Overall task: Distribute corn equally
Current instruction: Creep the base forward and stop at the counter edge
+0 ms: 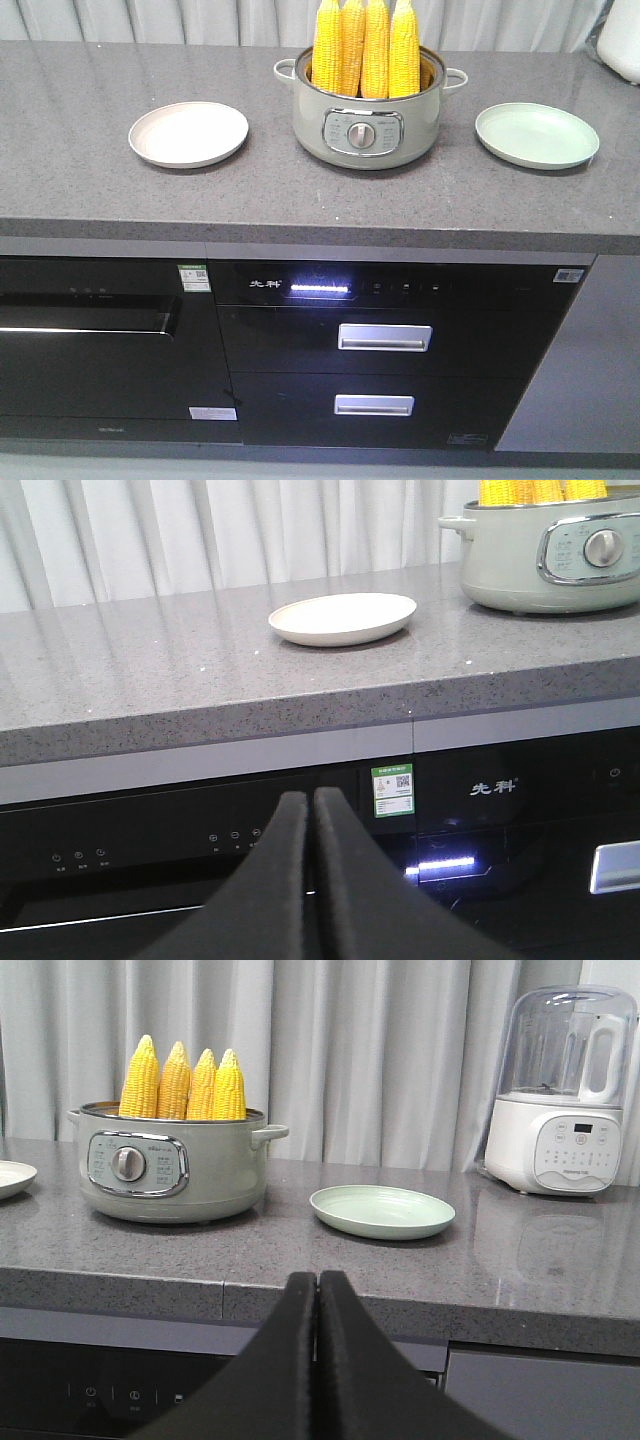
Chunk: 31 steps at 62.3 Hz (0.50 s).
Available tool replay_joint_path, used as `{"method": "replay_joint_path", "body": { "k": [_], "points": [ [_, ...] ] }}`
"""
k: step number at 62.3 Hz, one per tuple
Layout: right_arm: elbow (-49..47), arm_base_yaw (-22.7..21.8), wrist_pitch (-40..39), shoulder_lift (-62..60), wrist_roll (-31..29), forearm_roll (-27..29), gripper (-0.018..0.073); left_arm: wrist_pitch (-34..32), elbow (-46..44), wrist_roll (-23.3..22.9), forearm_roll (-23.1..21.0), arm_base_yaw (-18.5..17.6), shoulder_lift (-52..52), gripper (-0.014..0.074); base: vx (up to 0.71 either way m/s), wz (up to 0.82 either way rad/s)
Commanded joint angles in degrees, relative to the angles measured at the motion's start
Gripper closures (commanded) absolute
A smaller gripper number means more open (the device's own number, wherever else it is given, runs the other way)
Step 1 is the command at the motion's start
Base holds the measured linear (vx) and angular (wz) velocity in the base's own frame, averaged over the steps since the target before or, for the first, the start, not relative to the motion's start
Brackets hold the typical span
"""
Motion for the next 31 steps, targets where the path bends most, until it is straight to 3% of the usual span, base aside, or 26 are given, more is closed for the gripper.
{"method": "replay_joint_path", "body": {
  "k": [1,31],
  "points": [
    [0.56,-0.26,-4.59,-0.18,-0.26,-0.39,0.0564,-3.85,0.19,-0.56,-0.18,0.03,-0.95,0.0603,0.05,0.0],
    [0.56,-0.26,-4.59,-0.18,-0.26,-0.39,0.0564,-3.85,0.19,-0.56,-0.18,0.03,-0.95,0.0603,0.05,0.0]
  ]
}}
